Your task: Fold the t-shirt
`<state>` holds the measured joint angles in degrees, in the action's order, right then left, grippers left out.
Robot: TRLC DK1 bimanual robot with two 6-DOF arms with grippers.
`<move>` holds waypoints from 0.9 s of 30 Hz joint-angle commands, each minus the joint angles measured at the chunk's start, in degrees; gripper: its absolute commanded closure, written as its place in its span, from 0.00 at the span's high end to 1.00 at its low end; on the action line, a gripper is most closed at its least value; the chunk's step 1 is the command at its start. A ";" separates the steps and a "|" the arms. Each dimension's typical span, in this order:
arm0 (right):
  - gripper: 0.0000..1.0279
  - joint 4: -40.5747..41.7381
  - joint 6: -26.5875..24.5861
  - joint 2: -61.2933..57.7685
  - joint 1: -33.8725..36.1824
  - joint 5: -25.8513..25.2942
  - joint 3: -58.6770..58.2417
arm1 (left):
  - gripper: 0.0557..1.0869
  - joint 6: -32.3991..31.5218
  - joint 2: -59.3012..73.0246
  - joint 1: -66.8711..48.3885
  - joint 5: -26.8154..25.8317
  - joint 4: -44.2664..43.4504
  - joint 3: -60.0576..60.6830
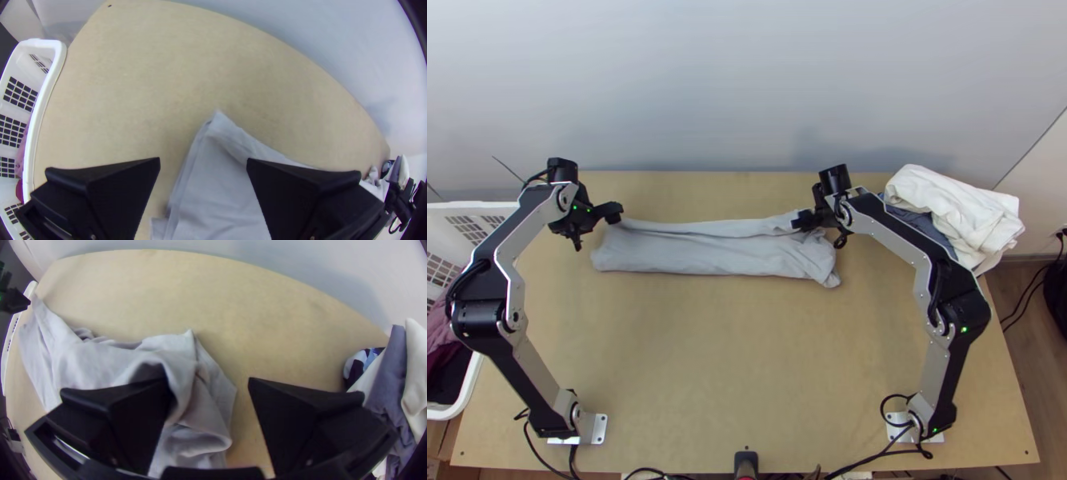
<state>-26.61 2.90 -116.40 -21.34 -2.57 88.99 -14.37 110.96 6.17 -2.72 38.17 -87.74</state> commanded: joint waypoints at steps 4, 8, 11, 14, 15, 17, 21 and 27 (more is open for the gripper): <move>0.96 -1.25 3.34 2.32 -0.37 0.20 0.04 | 0.95 3.30 -3.29 2.35 0.26 2.43 1.70; 0.96 -1.69 5.45 6.10 -1.16 0.46 0.39 | 0.95 6.02 -6.63 2.44 0.26 4.37 6.45; 0.96 -3.18 5.89 8.38 -2.39 0.99 1.45 | 0.95 6.99 -8.21 1.82 -0.09 4.37 10.58; 0.96 -4.50 5.72 10.14 -3.79 1.43 1.71 | 0.95 7.08 -8.56 0.42 -0.18 4.37 13.39; 0.96 -4.85 5.63 10.40 -4.14 1.43 1.71 | 0.95 7.08 -8.48 -0.11 -0.18 4.28 14.09; 0.96 -5.91 5.28 10.67 -4.85 1.51 1.80 | 0.95 6.81 -7.86 -0.99 -0.18 4.19 14.71; 0.96 -6.70 4.75 11.02 -6.61 1.87 1.89 | 0.95 5.85 -6.19 -2.22 -0.18 3.84 14.62; 0.96 -6.79 4.84 10.49 -9.51 1.95 3.29 | 0.86 5.32 -3.82 -2.48 -0.09 3.22 14.27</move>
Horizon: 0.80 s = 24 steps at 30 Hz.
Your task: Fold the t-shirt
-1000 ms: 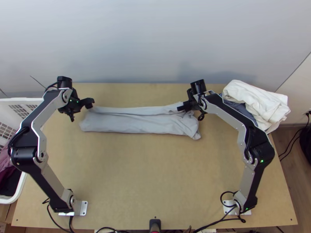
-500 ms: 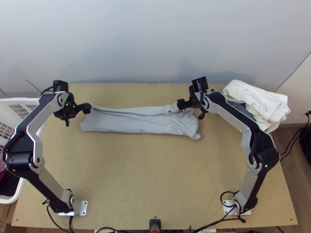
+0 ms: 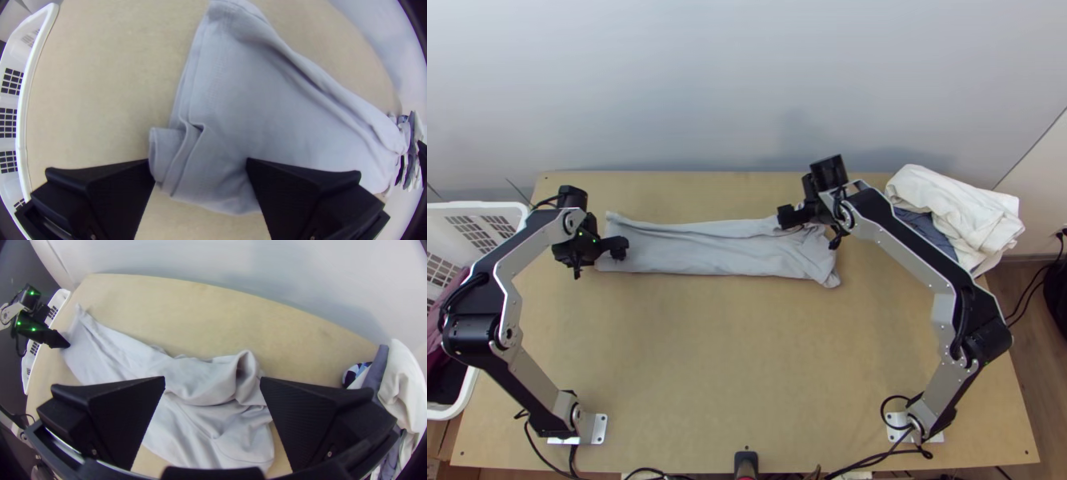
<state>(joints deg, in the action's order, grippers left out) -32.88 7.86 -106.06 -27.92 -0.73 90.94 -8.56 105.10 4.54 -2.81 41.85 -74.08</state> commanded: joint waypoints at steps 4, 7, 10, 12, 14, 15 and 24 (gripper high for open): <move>0.96 -0.95 0.49 -1.34 -4.86 0.56 3.37 | 0.68 -0.50 2.65 -0.93 -0.09 -0.89 1.22; 0.96 -0.95 0.93 -2.92 -6.44 1.17 4.16 | 0.39 -0.50 1.86 -1.20 -0.09 -2.91 2.37; 0.96 -0.95 2.51 -5.30 -7.59 2.84 4.51 | 0.04 0.47 0.19 -1.72 0.00 -5.63 3.60; 0.96 -1.13 3.74 -7.14 -8.11 3.98 4.34 | 0.04 0.65 -0.95 -1.90 0.00 -5.99 3.95; 0.96 -1.22 5.15 -8.99 -8.73 5.57 4.43 | 0.04 0.47 -1.92 -1.99 -0.09 -5.63 3.86; 0.96 -1.39 5.68 -9.87 -8.90 6.45 4.43 | 0.04 0.38 -2.44 -1.90 -0.09 -5.11 3.68; 0.96 -3.68 11.30 -17.25 -7.32 14.62 5.13 | 0.04 -0.14 -7.80 -1.81 -0.36 -3.79 3.16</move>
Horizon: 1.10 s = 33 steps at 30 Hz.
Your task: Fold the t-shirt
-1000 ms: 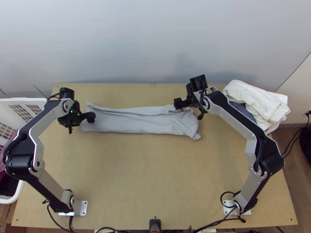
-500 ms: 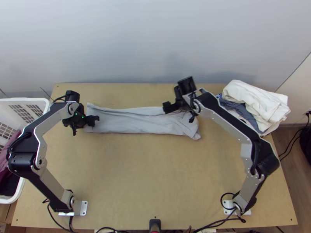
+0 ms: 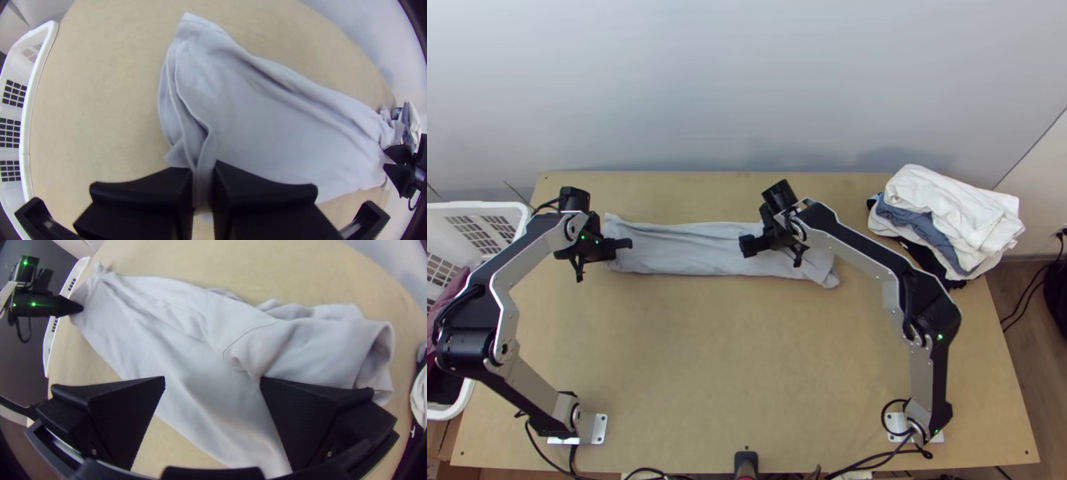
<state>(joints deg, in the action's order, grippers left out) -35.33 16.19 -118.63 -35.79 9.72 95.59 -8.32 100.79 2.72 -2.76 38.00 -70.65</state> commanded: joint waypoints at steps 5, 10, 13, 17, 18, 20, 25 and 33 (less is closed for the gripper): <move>0.96 -2.37 2.98 -6.18 1.16 4.35 0.30 | 0.04 -1.79 -5.08 0.00 -2.07 0.67 -1.33; 0.96 -4.57 3.50 -1.43 2.74 5.93 4.43 | 0.04 -2.67 -6.84 0.53 -2.16 1.03 -2.30; 0.96 -11.16 3.41 2.00 3.62 7.51 10.49 | 0.04 -2.49 -7.01 2.11 -2.24 1.03 -2.74; 0.96 -16.00 2.98 6.66 6.00 8.65 13.66 | 0.04 -2.32 -7.19 5.54 -3.74 1.11 -2.82; 0.96 -16.35 2.89 7.97 6.79 8.83 13.13 | 0.04 -2.23 -7.28 6.24 -3.83 1.11 -2.74; 0.96 -16.96 2.54 10.17 8.19 8.92 11.90 | 0.04 -1.53 -7.54 8.00 -4.53 1.11 -2.30; 0.96 -17.05 2.18 15.01 11.97 8.83 6.89 | 0.04 1.02 -8.07 13.45 -5.41 1.11 -1.86; 0.96 -17.05 2.10 20.28 15.14 8.83 0.21 | 0.04 2.34 -13.78 14.42 -10.16 4.36 -5.64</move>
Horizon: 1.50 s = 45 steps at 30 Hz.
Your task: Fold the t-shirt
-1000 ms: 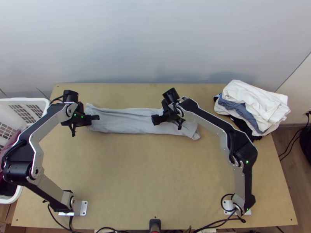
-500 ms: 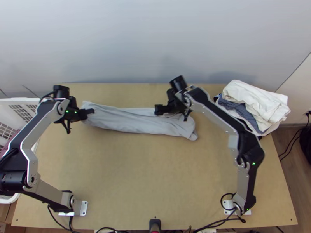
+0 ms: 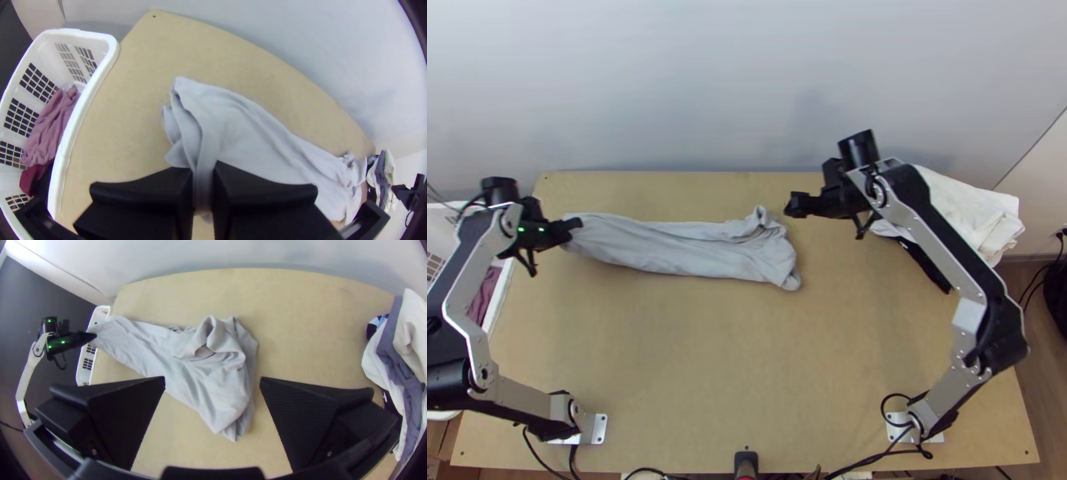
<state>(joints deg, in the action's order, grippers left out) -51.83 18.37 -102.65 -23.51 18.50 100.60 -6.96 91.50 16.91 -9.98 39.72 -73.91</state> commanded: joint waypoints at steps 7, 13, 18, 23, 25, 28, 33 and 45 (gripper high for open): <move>0.96 -0.37 0.17 5.71 3.64 0.04 -7.96 | 0.04 -1.83 -7.92 -15.59 -3.21 7.65 -7.13; 0.96 -0.37 0.26 5.88 4.26 0.04 -8.31 | 0.04 -6.66 -2.65 -31.76 -1.80 7.21 -12.31; 0.96 -0.37 0.61 6.24 5.40 0.04 -8.93 | 0.04 -7.80 4.38 -40.90 0.31 4.75 -17.23; 0.96 -0.02 0.70 6.41 7.34 0.04 -9.28 | 0.04 -8.51 11.94 -45.65 1.19 4.57 -23.30; 0.96 0.07 0.70 6.41 7.77 0.04 -9.37 | 0.04 -8.77 14.05 -47.40 1.19 4.57 -24.88; 0.96 0.15 0.70 6.50 8.04 0.04 -9.63 | 0.04 -8.95 16.95 -50.39 1.28 4.57 -26.55; 0.96 0.24 0.79 6.50 8.04 0.04 -10.07 | 0.04 -9.21 21.61 -55.14 1.72 4.57 -31.38; 0.96 0.42 0.79 7.64 9.27 0.04 -12.53 | 0.90 -8.95 27.68 -61.91 1.80 4.57 -37.54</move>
<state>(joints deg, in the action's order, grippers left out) -51.59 19.14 -95.64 -14.63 18.55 89.76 -16.05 116.57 -41.56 -8.34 44.71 -107.70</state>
